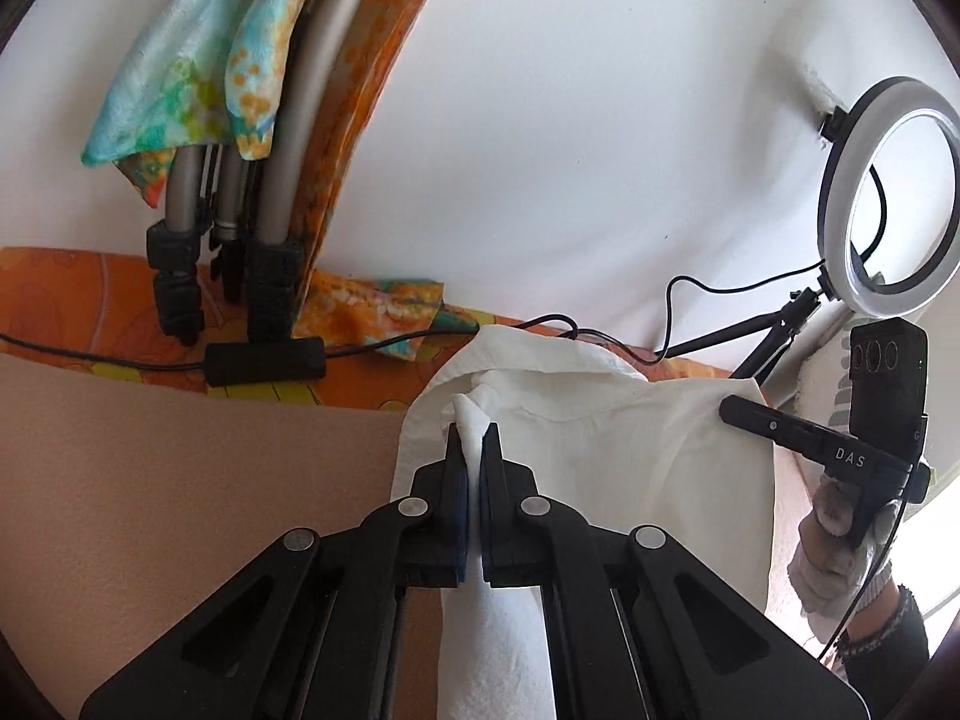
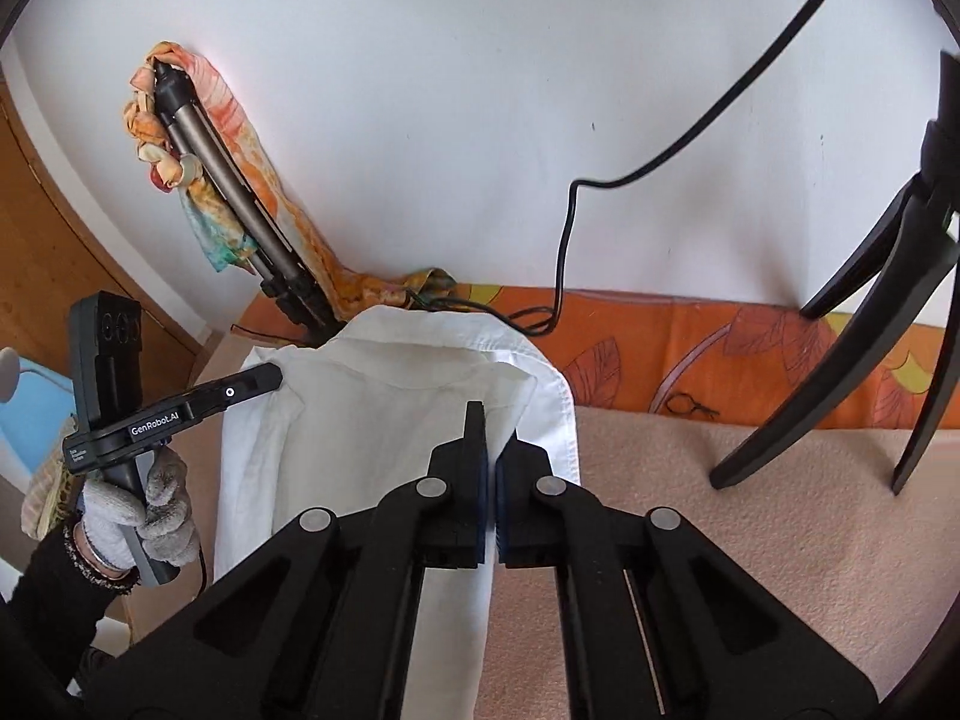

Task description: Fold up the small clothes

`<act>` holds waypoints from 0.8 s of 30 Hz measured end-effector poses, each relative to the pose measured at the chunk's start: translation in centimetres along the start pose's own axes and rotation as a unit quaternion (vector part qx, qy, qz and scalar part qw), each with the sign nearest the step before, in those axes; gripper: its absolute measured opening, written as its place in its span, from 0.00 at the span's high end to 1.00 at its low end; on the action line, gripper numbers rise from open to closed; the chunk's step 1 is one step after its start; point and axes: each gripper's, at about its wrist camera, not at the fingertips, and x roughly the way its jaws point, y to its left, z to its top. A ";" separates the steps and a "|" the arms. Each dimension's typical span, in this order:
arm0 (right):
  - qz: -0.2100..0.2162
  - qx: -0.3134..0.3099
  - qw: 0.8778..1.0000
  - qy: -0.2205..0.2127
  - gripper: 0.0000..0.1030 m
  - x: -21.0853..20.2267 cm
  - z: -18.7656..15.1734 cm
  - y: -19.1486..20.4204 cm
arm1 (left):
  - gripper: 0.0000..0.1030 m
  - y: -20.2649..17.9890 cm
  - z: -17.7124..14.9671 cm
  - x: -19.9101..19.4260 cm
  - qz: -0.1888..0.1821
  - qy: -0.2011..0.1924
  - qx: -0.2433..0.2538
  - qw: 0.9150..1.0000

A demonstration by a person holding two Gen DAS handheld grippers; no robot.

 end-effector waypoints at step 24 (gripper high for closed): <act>0.005 -0.111 0.994 -0.012 0.97 -16.8 -12.7 10.5 | 0.99 -8.8 -12.5 -17.2 -0.007 -0.072 0.231 0.970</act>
